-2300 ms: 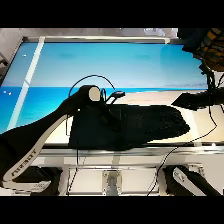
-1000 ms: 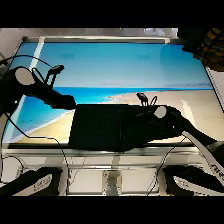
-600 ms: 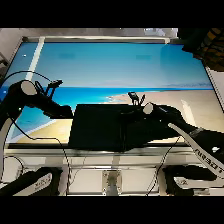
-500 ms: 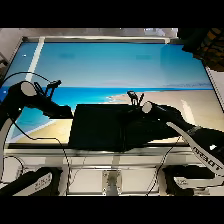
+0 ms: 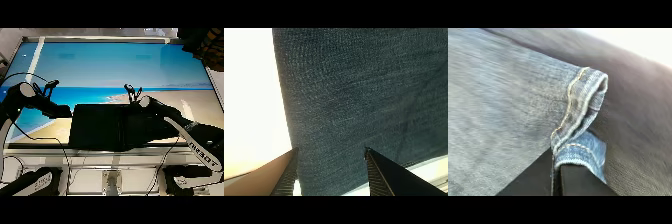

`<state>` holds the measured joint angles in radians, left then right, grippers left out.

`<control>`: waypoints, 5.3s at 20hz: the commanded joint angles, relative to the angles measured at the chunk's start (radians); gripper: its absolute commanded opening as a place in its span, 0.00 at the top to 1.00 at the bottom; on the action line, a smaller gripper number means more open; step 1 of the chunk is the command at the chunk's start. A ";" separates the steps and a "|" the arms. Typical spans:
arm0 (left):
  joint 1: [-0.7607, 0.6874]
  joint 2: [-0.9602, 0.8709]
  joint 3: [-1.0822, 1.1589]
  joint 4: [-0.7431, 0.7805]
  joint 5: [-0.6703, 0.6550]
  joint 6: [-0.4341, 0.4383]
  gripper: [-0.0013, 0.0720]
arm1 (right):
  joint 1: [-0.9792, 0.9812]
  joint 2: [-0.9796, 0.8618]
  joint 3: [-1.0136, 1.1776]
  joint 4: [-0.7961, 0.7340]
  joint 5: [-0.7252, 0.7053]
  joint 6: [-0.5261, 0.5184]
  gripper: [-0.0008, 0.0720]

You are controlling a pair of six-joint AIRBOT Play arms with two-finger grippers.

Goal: Fold the clothes and pants, and hang the long-sleeved shirts on hangers.

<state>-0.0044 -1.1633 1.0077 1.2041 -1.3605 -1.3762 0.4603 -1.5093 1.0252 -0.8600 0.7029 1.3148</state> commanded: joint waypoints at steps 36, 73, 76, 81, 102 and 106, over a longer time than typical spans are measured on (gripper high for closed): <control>0.031 -0.193 -0.270 -0.215 0.338 0.084 0.14 | 0.007 0.427 0.116 -0.612 0.516 0.297 0.46; -0.070 -0.042 0.231 -0.480 -0.174 -0.062 0.94 | 0.007 0.468 0.116 -0.671 0.575 0.300 0.46; -0.235 -0.112 0.231 -0.489 -0.062 -0.102 0.94 | 0.007 0.468 0.116 -0.671 0.563 0.300 0.46; -0.491 -0.257 0.231 -0.586 0.187 -0.098 0.92 | 0.007 0.468 0.116 -0.679 0.561 0.300 0.46; -0.534 -0.266 0.231 -0.671 0.323 0.083 0.50 | 0.000 0.467 0.019 -0.720 0.502 0.301 0.45; -0.496 -0.130 0.231 -0.203 0.276 -0.087 0.50 | -0.110 0.414 -0.076 -0.708 0.428 0.301 0.21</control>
<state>-0.5304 -1.3758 1.2385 0.6571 -1.0622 -1.3396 0.4099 -1.0641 1.0080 -1.5730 1.1862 1.6146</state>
